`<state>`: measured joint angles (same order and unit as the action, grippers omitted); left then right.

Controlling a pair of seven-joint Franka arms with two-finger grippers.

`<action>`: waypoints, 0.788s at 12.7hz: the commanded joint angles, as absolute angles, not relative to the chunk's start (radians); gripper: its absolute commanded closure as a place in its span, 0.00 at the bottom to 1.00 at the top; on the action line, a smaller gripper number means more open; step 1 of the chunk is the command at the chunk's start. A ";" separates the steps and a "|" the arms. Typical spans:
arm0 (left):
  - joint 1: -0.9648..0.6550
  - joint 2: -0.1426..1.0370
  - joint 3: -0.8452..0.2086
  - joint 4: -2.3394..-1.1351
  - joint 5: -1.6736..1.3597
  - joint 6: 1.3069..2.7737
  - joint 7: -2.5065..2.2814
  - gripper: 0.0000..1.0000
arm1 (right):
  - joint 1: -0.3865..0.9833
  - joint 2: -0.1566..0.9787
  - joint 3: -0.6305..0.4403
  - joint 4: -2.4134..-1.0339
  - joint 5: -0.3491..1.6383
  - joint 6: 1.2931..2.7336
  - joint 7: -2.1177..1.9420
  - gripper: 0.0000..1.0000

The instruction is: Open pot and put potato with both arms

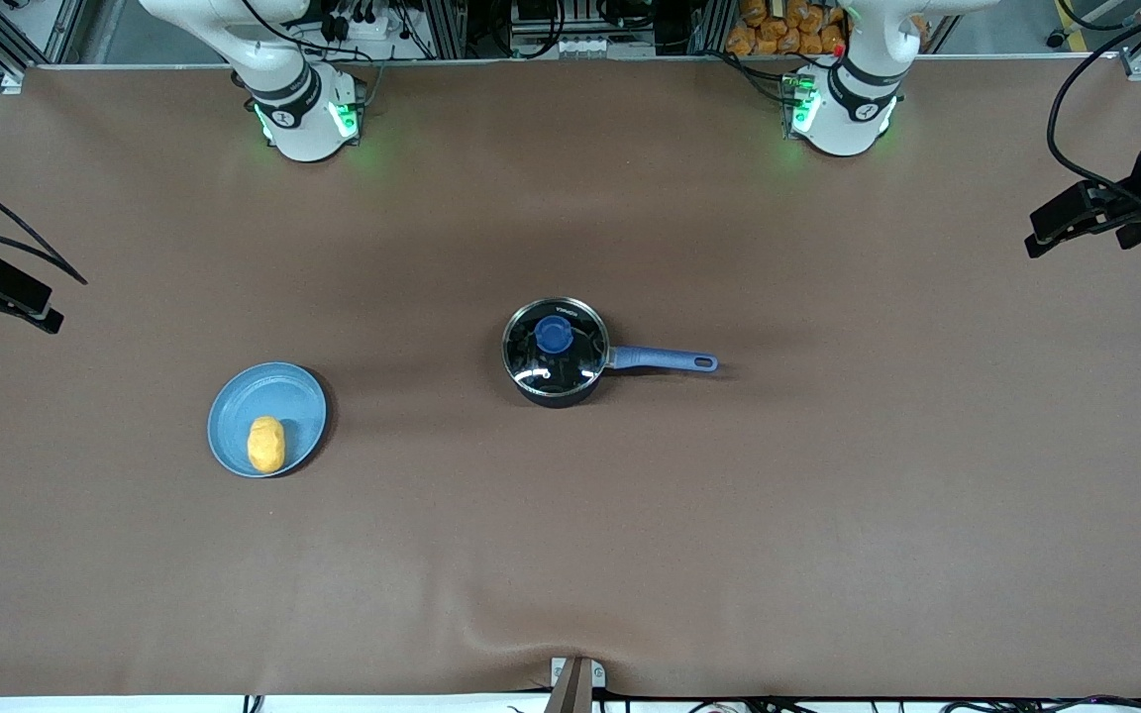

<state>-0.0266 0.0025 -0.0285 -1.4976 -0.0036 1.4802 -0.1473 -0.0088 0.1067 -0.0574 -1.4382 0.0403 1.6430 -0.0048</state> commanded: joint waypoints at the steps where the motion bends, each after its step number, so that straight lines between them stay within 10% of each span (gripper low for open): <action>1: -0.023 0.000 -0.031 -1.488 -0.003 1.473 -0.123 0.00 | -0.018 0.094 -0.054 -1.443 0.046 1.634 -0.011 0.00; 10: -0.070 0.035 -0.060 -1.468 -0.050 1.474 -0.123 0.00 | -0.018 0.147 -0.052 -1.454 0.048 1.620 -0.056 0.00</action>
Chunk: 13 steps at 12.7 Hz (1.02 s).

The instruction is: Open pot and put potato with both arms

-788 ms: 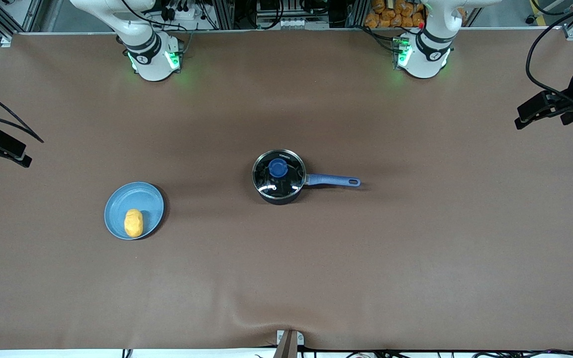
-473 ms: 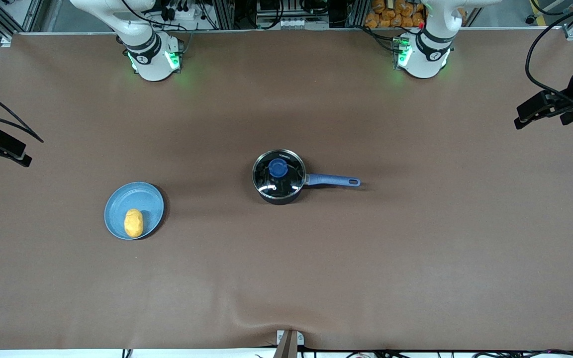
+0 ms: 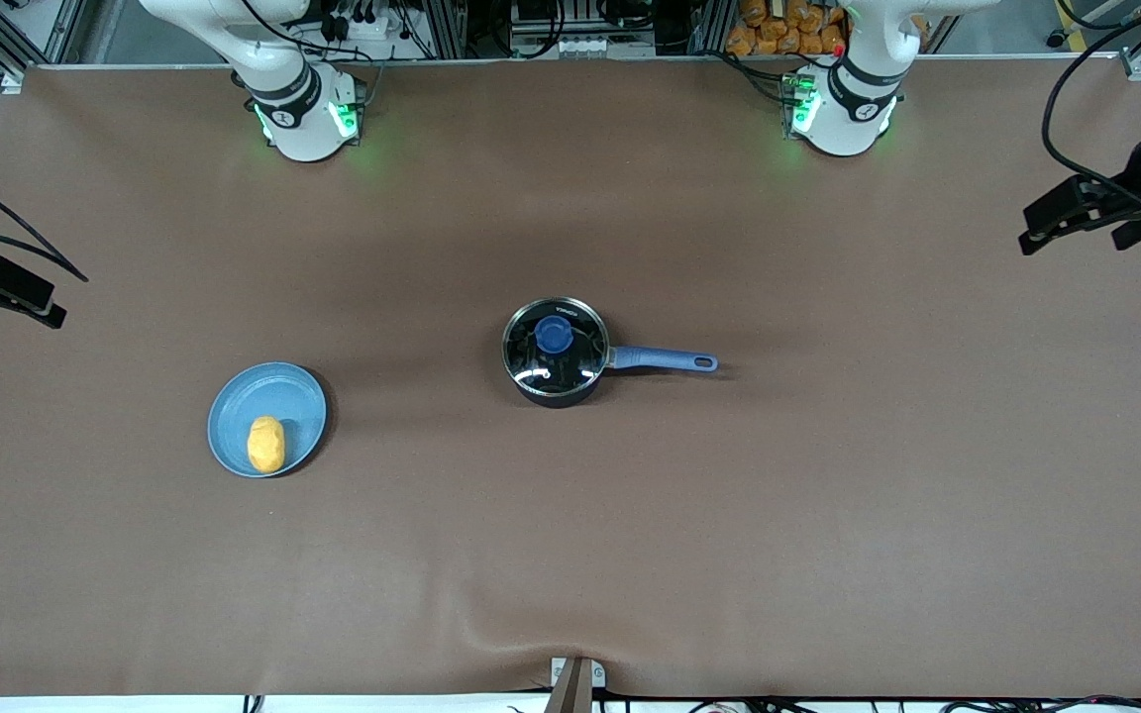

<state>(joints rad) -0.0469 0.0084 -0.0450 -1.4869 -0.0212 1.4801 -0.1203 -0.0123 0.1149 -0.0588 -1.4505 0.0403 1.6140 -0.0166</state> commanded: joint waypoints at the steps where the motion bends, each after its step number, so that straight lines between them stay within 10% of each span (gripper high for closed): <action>1: -0.105 0.060 -0.080 -1.467 -0.067 1.474 -0.129 0.00 | -0.018 0.178 -0.052 -1.454 0.052 1.626 -0.063 0.00; 13: -0.601 0.460 -0.089 -1.347 -0.057 1.843 -0.754 0.00 | 0.029 0.537 -0.046 -1.626 0.063 2.087 -0.179 0.00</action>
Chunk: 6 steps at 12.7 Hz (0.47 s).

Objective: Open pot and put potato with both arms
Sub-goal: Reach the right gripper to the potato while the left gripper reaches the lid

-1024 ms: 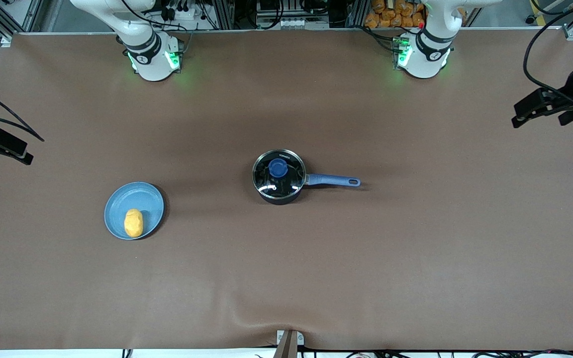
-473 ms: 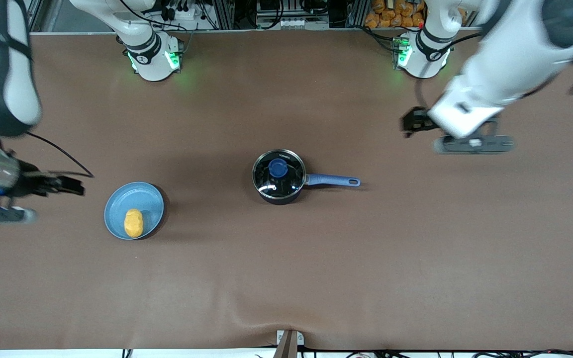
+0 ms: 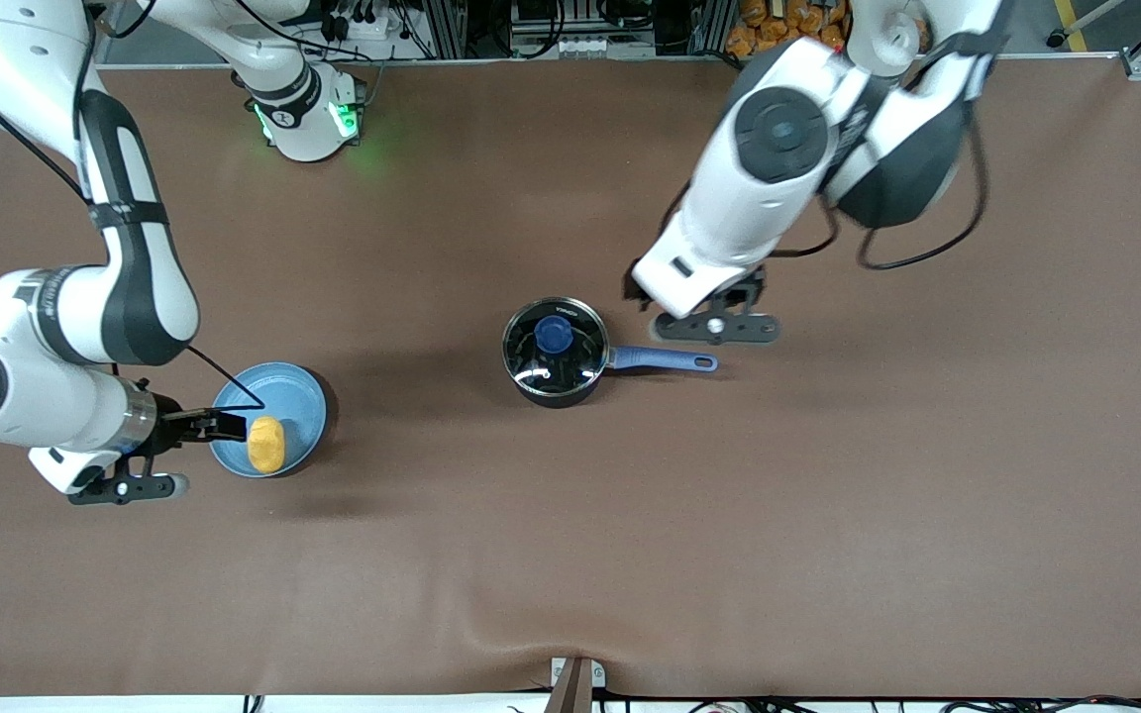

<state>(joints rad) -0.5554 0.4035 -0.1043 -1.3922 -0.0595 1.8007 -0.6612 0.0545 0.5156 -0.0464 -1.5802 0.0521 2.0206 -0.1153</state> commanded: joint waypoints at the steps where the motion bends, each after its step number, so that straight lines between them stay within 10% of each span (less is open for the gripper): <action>1: -0.632 0.491 -0.087 -1.347 -0.055 1.877 -0.779 0.00 | 0.017 0.560 -0.046 -1.634 0.063 2.107 -0.186 0.00; 6: -0.742 0.610 -0.069 -1.339 -0.020 1.986 -0.903 0.00 | 0.014 0.626 -0.046 -1.637 0.149 2.140 -0.190 0.00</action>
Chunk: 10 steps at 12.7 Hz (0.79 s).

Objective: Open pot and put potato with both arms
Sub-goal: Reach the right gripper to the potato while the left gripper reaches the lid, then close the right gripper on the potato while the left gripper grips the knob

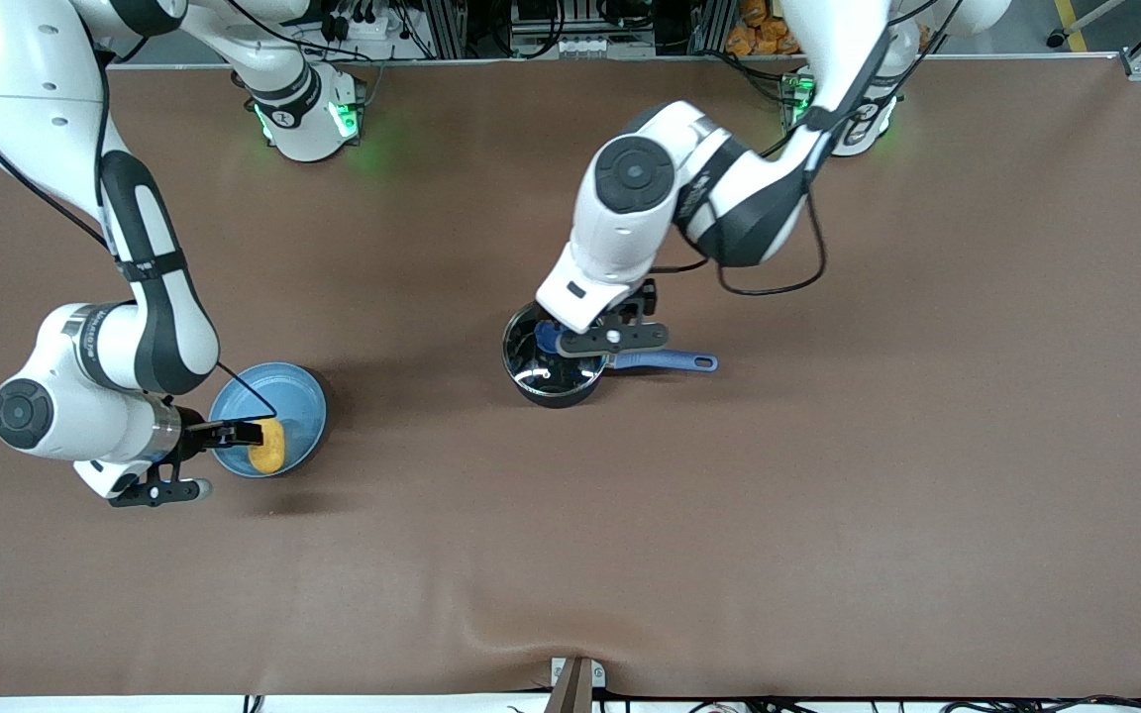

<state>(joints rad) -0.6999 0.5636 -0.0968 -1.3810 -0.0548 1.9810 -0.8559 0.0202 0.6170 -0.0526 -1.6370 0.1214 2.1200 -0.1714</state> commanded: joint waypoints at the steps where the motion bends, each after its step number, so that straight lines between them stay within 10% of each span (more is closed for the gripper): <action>1: -0.765 0.620 -0.064 -1.341 0.009 1.999 -0.941 0.00 | 0.014 0.640 -0.046 -1.637 0.153 2.158 -0.190 0.00; 10: -0.818 0.726 -0.048 -1.342 0.028 2.123 -1.111 0.00 | 0.020 0.669 -0.046 -1.698 0.250 2.233 -0.189 0.00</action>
<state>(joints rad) -0.8064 0.7054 -0.0610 -1.3697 0.0012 2.1186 -1.0811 0.0216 0.6745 -0.0498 -1.6756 0.2196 2.2103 -0.1714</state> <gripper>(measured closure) 0.000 0.000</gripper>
